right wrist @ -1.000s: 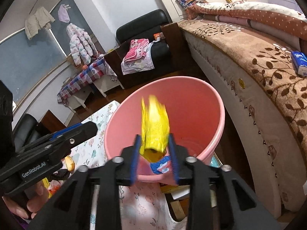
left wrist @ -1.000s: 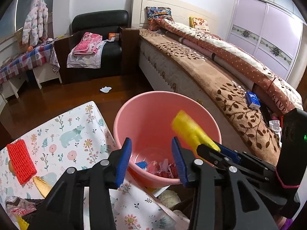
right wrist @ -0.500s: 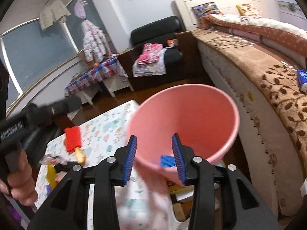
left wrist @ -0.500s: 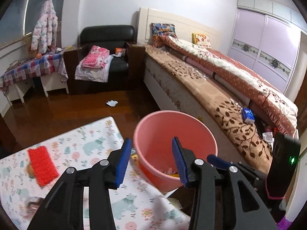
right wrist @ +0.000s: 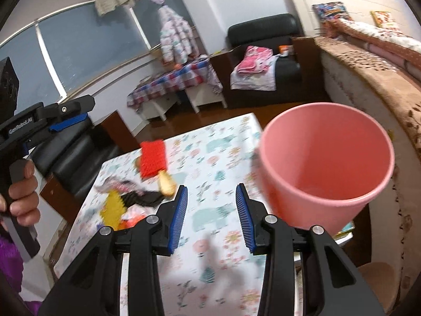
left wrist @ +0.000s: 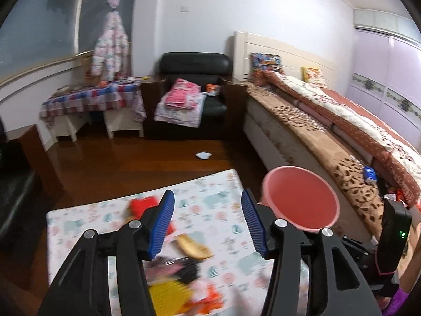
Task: Collect trash
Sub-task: 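Move both open tools back over the table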
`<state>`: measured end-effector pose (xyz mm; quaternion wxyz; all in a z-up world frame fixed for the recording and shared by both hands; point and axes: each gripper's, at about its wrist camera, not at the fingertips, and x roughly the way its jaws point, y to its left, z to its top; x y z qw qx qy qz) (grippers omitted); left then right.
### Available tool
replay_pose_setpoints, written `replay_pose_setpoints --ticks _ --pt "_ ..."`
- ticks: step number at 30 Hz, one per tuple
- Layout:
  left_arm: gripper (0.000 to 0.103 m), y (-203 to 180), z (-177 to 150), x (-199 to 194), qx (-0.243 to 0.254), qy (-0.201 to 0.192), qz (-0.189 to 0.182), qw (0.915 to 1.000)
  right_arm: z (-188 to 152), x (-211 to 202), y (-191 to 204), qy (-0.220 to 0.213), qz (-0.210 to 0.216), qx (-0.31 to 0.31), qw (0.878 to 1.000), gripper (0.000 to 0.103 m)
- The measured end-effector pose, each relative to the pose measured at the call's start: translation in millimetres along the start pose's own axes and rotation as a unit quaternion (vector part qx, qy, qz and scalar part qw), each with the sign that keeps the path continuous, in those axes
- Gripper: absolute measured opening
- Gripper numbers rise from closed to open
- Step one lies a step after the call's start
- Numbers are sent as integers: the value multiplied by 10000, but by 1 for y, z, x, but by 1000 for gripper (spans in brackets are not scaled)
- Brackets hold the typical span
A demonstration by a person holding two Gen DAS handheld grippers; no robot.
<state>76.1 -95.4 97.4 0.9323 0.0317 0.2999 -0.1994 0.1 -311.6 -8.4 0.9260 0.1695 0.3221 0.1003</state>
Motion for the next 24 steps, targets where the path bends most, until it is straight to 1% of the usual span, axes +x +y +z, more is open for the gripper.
replay_pose_setpoints --ticks 3,6,9,12,15,18,21,24 --pt "52 28 -9 -11 -152 18 238 9996 -4 5 12 116 164 -117 9997 39" --pt "52 53 -22 -16 -359 135 393 9985 -9 11 25 237 274 -245 9990 39" --pt "53 70 -38 -16 -658 349 314 9967 -12 18 33 379 367 -302 9981 39" --pt "53 81 -52 -9 -824 585 312 9944 -15 25 40 532 466 -332 9969 39" --pt "53 89 -62 6 -1147 803 265 9898 -15 30 45 635 581 -351 9957 39" --pt "53 89 -69 27 -1436 983 273 9844 -17 32 51 722 647 -435 9943 39" --pt "53 96 -76 45 -1722 1292 194 9764 -19 34 58 784 710 -530 9930 48" --pt "53 101 -85 57 -1966 1540 49 9683 -20 37 64 864 785 -629 9912 49"
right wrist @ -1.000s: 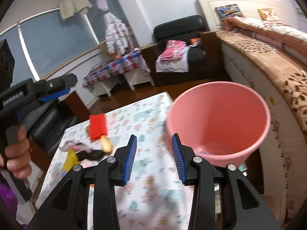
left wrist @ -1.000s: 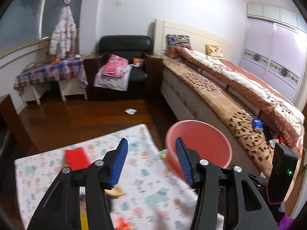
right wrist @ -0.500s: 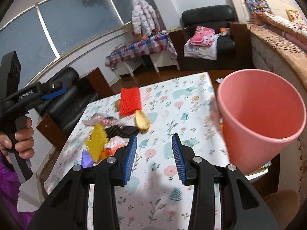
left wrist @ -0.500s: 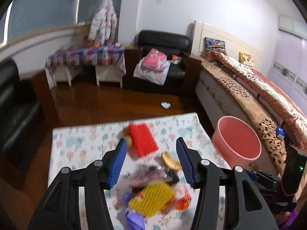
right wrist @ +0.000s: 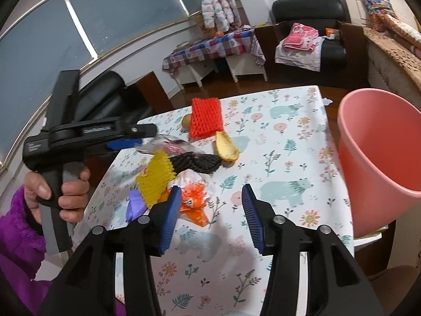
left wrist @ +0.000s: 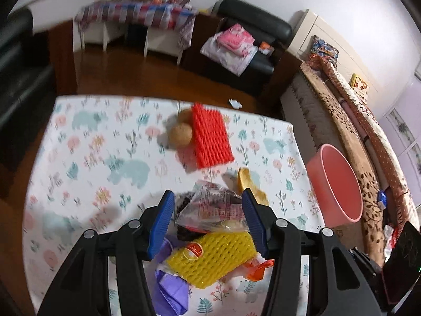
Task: Collect trash
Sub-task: 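Move both open tools back over the table, then grasp the clear plastic wrapper with the left tool while the right tool grasps the orange plastic bag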
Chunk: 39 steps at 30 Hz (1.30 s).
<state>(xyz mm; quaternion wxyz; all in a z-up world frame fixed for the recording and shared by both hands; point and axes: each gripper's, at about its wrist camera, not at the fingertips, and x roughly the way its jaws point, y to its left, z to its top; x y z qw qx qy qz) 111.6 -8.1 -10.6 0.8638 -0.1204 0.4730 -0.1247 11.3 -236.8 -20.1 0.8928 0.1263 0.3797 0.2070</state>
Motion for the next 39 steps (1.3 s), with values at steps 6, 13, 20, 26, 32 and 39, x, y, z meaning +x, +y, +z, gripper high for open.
replay_pose_setpoints --ticks 6,13,20,26,32,39 --pt "52 1 -10 9 31 251 -385 9989 -1 16 13 301 129 -214 9992 49" --pt "10 -3 -18 8 308 252 -535 9978 -2 40 22 667 137 -348 9971 49" --pt "5 -6 -21 -10 673 -144 -429 9967 -3 54 15 787 -10 -172 9967 49" --pt "4 -8 -26 -28 867 -439 -315 9948 0 59 16 735 -57 -223 9970 49" --pt "4 -6 -28 -48 850 -661 -393 9934 0 63 12 721 -21 -152 9973 43" --pt "4 -6 -28 -55 786 -718 -421 9934 -2 53 3 637 -49 -23 9980 23"
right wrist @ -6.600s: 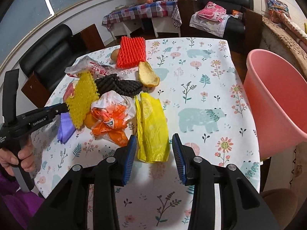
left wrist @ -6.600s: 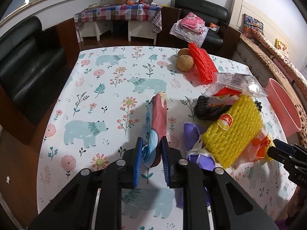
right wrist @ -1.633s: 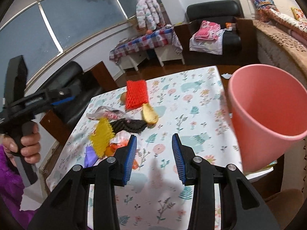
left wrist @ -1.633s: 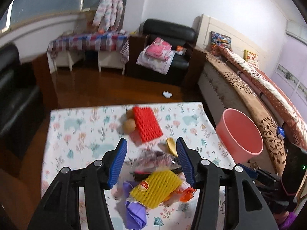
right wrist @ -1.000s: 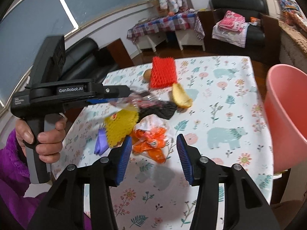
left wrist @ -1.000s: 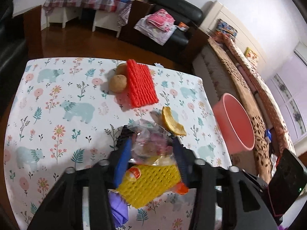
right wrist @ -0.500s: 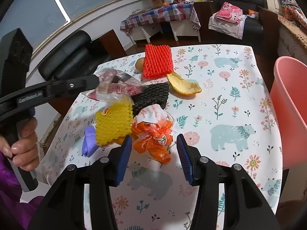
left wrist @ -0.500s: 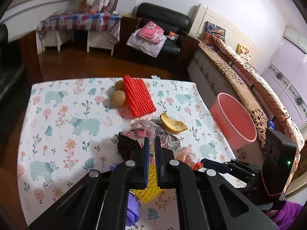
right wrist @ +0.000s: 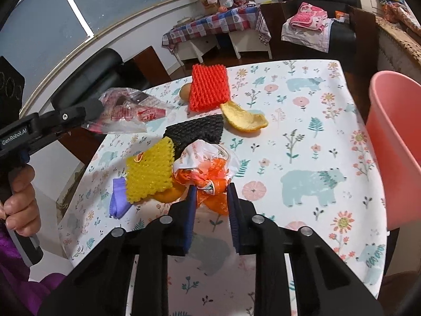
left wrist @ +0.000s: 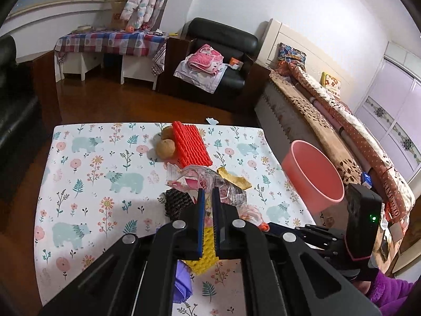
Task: Collect trash
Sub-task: 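Grasp the clear plastic wrapper with the left tool while the right tool grasps the orange plastic bag, then carry the clear wrapper and orange bag over the pink bucket with both tools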
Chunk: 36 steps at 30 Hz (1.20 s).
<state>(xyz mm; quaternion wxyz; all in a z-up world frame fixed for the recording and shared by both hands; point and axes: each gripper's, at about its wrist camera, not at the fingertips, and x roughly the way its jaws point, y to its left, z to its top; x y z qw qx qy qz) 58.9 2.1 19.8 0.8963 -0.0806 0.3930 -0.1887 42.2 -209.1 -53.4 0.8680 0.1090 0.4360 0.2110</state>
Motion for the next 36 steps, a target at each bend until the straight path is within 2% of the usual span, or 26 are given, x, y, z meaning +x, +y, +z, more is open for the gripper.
replay_pose_setpoints --ticks 8,15,36 --pt "4 -13 2 -4 151 -84 -73 9998 -4 -32 -20 -422 -335 235 9983 23" --pt "4 -24 4 0 225 -91 -84 9997 -7 -56 -28 -744 -727 197 9944 23" --pt "4 -59 13 13 450 -110 -304 9985 -11 -83 -45 -1143 -756 440 9896 23"
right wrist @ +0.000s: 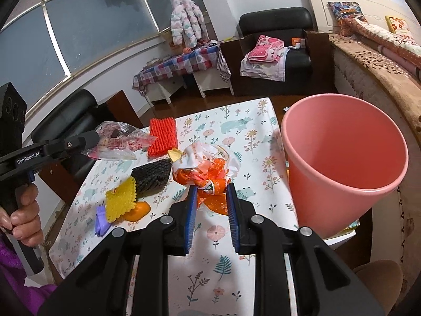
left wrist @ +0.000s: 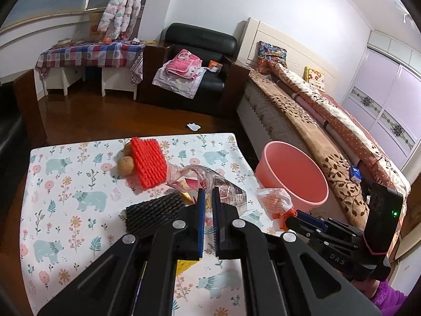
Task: Collect trash
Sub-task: 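Carry the clear wrapper and orange bag over the pink bucket with both tools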
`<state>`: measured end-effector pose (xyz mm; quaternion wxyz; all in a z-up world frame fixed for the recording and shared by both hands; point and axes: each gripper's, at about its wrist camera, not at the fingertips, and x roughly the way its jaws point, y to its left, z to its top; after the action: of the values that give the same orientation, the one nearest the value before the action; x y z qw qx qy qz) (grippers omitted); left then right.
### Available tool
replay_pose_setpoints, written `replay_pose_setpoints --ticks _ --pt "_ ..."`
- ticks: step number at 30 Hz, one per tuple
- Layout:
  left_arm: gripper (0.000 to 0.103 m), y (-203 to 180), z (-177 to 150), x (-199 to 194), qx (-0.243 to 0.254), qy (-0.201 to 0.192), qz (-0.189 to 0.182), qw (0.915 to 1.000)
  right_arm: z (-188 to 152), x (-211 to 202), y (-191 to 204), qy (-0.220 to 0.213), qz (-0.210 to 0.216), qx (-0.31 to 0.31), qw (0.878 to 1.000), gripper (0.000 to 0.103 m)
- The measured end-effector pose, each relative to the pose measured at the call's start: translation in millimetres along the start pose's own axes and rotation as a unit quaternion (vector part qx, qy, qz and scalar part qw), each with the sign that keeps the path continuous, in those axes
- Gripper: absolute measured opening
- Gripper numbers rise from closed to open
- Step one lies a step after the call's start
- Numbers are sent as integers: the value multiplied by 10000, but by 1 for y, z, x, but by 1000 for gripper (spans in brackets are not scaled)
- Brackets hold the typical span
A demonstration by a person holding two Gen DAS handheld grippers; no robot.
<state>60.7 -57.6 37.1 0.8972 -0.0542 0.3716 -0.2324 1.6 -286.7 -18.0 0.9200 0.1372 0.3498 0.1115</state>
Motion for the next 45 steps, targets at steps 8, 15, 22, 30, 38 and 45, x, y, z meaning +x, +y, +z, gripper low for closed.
replay_pose_setpoints --ticks 8,15,22,30,38,45 --pt "4 -20 9 7 145 2 -75 9999 5 -9 -9 -232 99 144 9996 23" --pt "4 -38 13 17 190 2 -139 9997 5 -15 -21 -359 88 277 9989 23" --pt "4 -57 19 28 293 35 -210 9993 9 -19 -32 -494 114 431 9978 23" --pt "4 -84 28 40 459 36 -379 9982 13 -31 -58 -711 -39 697 9950 23" --pt "4 -114 31 60 673 153 -588 9959 13 -43 -89 -832 -456 952 9909 23" --pt "4 -137 34 80 814 239 -769 9934 12 -44 -110 -841 -728 1135 9873 23"
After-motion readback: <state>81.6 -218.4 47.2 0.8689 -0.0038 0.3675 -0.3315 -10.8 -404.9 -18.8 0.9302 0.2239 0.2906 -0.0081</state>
